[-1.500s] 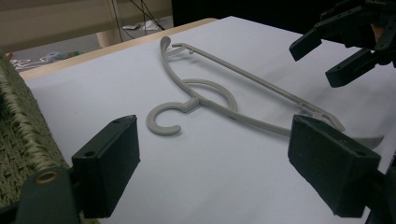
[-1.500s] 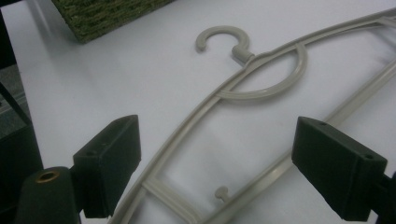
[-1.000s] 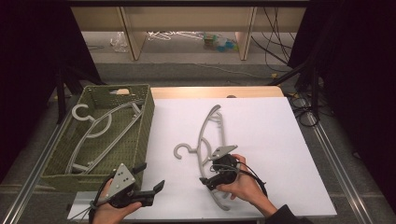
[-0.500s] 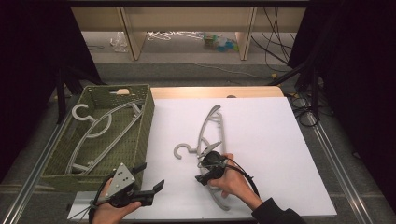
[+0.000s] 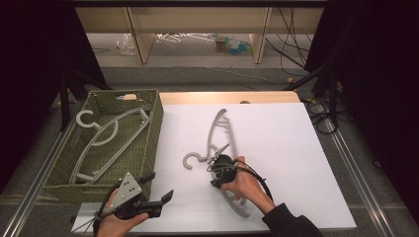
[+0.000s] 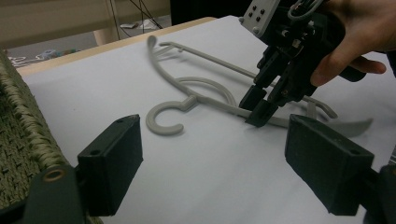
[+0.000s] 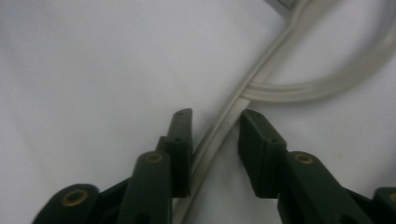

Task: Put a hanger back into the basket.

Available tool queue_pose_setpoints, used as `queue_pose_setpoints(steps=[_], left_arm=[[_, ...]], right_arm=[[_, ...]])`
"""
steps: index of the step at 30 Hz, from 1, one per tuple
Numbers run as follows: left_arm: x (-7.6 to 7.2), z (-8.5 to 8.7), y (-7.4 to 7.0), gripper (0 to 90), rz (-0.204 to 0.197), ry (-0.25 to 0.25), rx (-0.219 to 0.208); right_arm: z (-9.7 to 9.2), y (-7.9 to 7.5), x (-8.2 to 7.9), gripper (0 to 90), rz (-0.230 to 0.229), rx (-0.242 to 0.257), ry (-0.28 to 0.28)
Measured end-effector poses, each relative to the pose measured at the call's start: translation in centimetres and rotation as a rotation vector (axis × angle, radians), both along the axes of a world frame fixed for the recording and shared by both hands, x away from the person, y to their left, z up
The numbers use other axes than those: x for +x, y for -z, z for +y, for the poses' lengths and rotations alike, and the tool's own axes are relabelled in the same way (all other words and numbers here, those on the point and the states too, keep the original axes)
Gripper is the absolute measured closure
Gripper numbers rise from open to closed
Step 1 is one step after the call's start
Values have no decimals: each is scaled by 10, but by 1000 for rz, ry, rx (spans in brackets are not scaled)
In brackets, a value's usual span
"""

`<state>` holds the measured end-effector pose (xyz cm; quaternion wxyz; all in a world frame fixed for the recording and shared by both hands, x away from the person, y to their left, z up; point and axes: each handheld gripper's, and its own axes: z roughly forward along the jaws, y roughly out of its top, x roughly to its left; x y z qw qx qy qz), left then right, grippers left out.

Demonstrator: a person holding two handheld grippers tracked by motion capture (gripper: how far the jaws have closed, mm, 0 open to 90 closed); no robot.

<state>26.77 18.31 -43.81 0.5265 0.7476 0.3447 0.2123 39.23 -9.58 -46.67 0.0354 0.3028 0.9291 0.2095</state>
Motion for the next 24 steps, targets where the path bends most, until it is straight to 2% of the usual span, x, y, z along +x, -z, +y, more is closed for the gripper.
queue_pose_setpoints(steps=[3,5,7,14,19,24], left_arm=[[-1,0,1,193,5,-2,-3],[0,1,0,193,-6,8,-5],[-1,0,0,198,4,-3,-2],[0,0,0,198,-2,3,10],[0,-1,0,198,12,3,-5],[2,-1,1,198,5,9,-5]], right_arm=[[-4,0,4,746,7,13,1],[-6,1,6,782,21,29,1],[-9,0,8,821,16,24,-27],[-8,0,8,815,4,10,-61],[-7,0,10,803,6,14,-83],[-6,1,11,807,5,14,-94]])
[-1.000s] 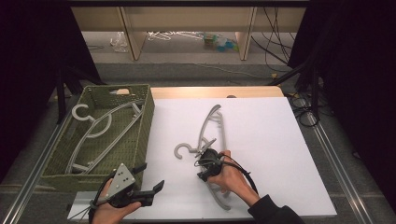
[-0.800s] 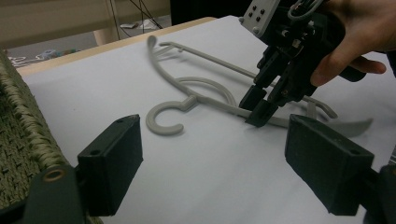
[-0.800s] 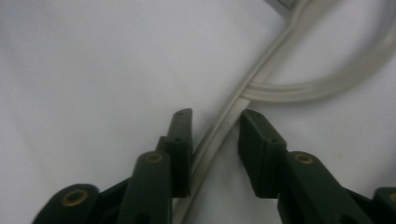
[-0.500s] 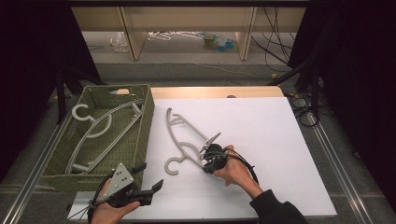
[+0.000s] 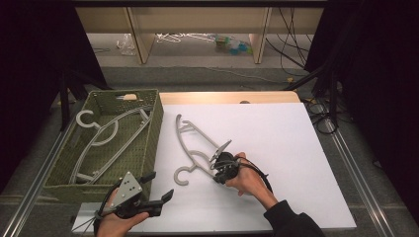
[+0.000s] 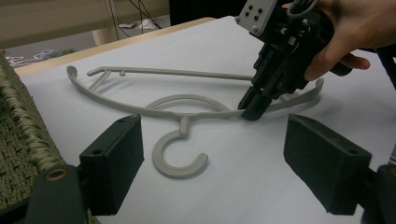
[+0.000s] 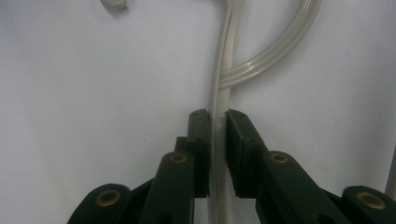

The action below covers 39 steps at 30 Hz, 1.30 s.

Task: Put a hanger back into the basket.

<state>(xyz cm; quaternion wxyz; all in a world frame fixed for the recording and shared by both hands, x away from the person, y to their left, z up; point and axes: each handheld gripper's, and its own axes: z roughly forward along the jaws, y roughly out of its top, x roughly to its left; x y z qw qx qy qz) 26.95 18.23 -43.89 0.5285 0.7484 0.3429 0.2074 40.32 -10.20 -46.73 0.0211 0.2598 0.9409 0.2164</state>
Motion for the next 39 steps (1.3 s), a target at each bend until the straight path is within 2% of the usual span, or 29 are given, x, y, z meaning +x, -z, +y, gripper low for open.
queue_pose_setpoints(steps=[3,5,7,8,9,11,14,16,19,20,26,27,31,32,35,36,39], left_arm=[[0,0,0,199,1,-7,-9],[0,1,0,199,-2,-3,12],[0,0,0,200,1,-8,-5],[0,1,-1,200,-4,-3,6],[0,1,-1,200,-3,-6,5],[1,1,0,210,-10,-1,29],[0,-1,0,208,-3,-3,25],[1,-2,1,208,-11,4,33],[2,-3,0,211,-16,22,23],[1,-5,-1,224,-9,20,31],[9,-15,-1,248,-29,62,110],[11,-17,-1,256,-31,73,111],[20,-27,1,286,-24,112,169],[22,-31,2,295,-10,119,176],[28,-39,3,305,-9,157,198],[30,-42,3,307,-11,175,207],[34,-48,4,309,-14,226,238]], right_arm=[[1,0,1,813,6,-8,-5],[2,-1,1,814,2,-24,-15],[5,-3,1,815,-7,-47,-33],[5,-3,0,819,-9,-48,-41],[4,-3,1,823,-13,-44,-47],[1,-5,1,824,0,-50,-73],[-6,-13,0,825,10,-42,-92],[-13,-18,-2,826,10,-30,-134],[-25,-26,-10,826,36,-10,-165],[-31,-28,-15,826,56,3,-182],[-46,-31,-28,826,85,49,-222],[-49,-32,-31,826,91,54,-224],[-59,-36,-40,826,99,80,-239],[-61,-37,-42,826,93,80,-241],[-66,-39,-47,826,105,102,-252],[-68,-39,-48,826,95,102,-258],[-70,-42,-54,826,110,106,-269]])
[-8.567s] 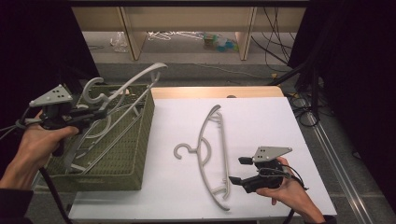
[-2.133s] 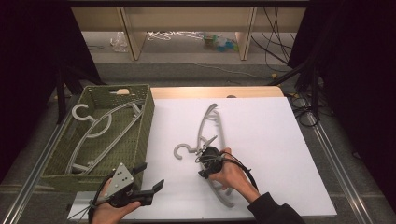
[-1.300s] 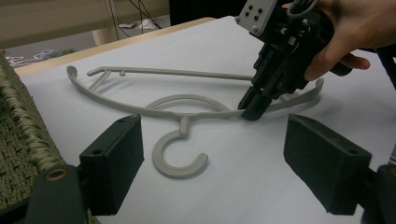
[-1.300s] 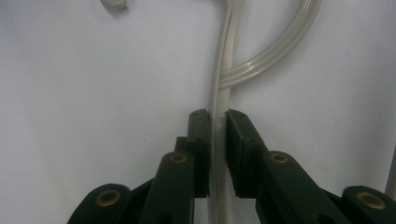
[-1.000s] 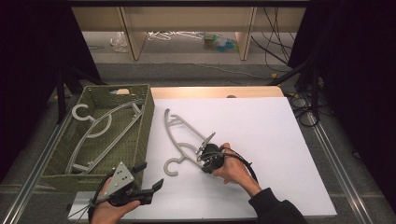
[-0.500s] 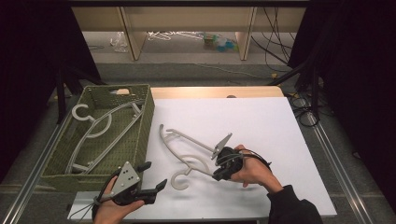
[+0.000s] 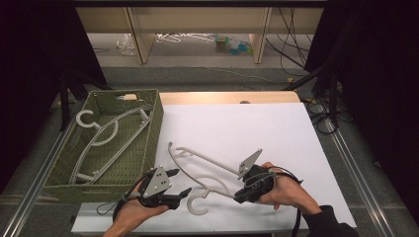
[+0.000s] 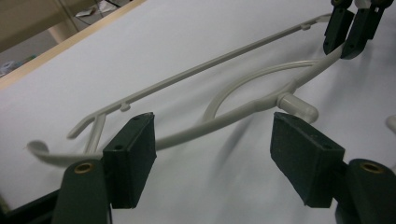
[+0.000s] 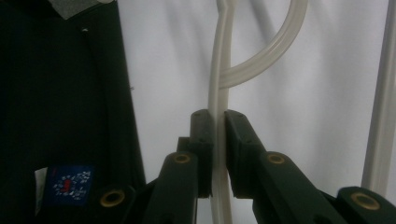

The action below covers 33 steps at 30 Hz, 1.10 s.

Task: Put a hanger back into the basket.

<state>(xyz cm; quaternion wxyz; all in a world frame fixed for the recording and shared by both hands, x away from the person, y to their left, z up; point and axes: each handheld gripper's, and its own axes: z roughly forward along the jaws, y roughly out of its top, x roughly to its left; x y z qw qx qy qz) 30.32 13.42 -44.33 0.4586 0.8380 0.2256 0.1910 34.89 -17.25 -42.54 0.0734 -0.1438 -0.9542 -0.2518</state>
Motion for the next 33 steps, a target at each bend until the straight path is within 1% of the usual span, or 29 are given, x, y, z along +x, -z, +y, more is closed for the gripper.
queue_pose_setpoints(steps=[1,2,3,4,6,7,8,9,11,12,13,15,17,18,19,20,22,23,24,26,27,28,29,30,32,33], left_arm=[[1,-2,1,306,-4,20,18],[3,-3,1,300,-17,47,56],[3,-3,2,300,-19,52,68],[4,-4,2,303,-17,57,68],[5,-5,4,309,-26,69,69],[5,-5,5,314,-29,76,75],[6,-5,4,316,-35,88,99],[6,-6,6,326,-38,96,98],[5,-8,8,342,-36,131,146],[5,-8,8,345,-36,131,146],[5,-9,9,345,-38,145,168],[4,-11,11,365,-35,173,185],[4,-13,13,369,-41,182,194],[5,-14,14,369,-41,187,208],[5,-16,15,369,-42,188,210],[6,-18,16,383,-36,201,226],[7,-19,18,424,-44,205,229],[7,-19,18,424,-42,204,235],[8,-20,19,431,-47,221,236],[7,-22,19,498,-53,244,231],[7,-22,19,523,-58,256,233],[7,-22,18,565,-59,272,246],[6,-23,19,580,-64,278,243],[6,-23,18,596,-61,298,260],[2,-26,16,636,-85,325,289],[1,-26,14,651,-94,333,299]], right_arm=[[0,0,-1,826,-11,-1,-3],[-1,0,-2,825,-7,1,-11],[-1,0,-3,825,-2,2,-17],[-1,0,-4,825,-10,5,-25],[0,-1,-7,825,4,9,-30],[0,-1,-7,826,3,13,-35],[0,-2,-8,826,4,15,-41],[0,-2,-8,825,-5,11,-50],[2,-3,-12,826,-2,11,-62],[2,-3,-12,826,-2,11,-62],[2,-3,-12,825,1,13,-66],[2,-4,-13,826,1,21,-86],[2,-4,-14,826,6,19,-88],[2,-4,-14,826,9,23,-93],[3,-4,-15,826,11,29,-98],[3,-5,-16,826,19,28,-97],[4,-5,-16,826,20,30,-100],[4,-5,-16,826,20,30,-100],[4,-5,-17,826,22,31,-102],[4,-5,-17,826,23,32,-103],[4,-5,-17,826,22,33,-103],[3,-5,-16,826,22,34,-103],[3,-4,-16,826,22,34,-106],[3,-4,-16,826,25,35,-107],[2,-4,-15,823,23,44,-114],[1,-5,-15,821,28,41,-111]])
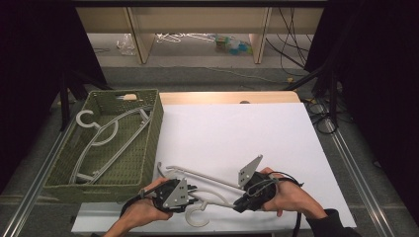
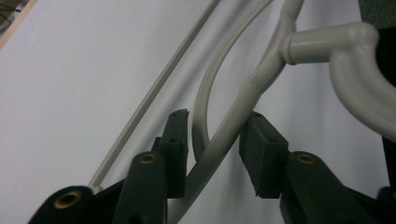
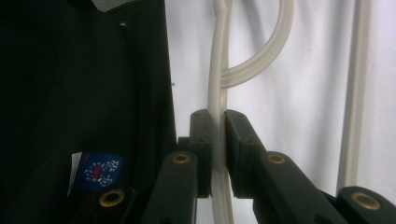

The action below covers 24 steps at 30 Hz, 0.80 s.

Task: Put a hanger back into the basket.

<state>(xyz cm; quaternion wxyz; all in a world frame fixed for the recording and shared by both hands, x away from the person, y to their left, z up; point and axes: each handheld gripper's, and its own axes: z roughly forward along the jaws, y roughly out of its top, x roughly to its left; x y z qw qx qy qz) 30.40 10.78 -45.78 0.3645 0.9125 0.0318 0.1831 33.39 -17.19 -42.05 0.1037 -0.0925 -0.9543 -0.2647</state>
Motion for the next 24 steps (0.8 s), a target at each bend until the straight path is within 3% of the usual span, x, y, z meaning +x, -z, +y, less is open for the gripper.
queue_pose_setpoints(steps=[5,7,8,11,12,16,20,24], left_arm=[[-7,-3,-17,706,-28,39,-2],[-8,-4,-19,723,-38,43,25],[-9,-5,-20,731,-53,37,19],[-8,-6,-23,735,-51,36,30],[-7,-6,-24,739,-64,34,16],[-3,-8,-32,766,-84,42,9],[-1,-14,-38,791,-59,30,-20],[1,-16,-41,792,9,-18,-31]], right_arm=[[-9,-7,4,793,-16,35,25],[-14,-9,6,782,-15,58,35],[-15,-11,7,770,-48,64,46],[-15,-12,7,759,-62,66,49],[-15,-12,8,748,-75,71,54],[-15,-17,9,678,-163,46,94],[-18,-25,12,548,-218,64,184],[-19,-27,15,442,-256,89,252]])
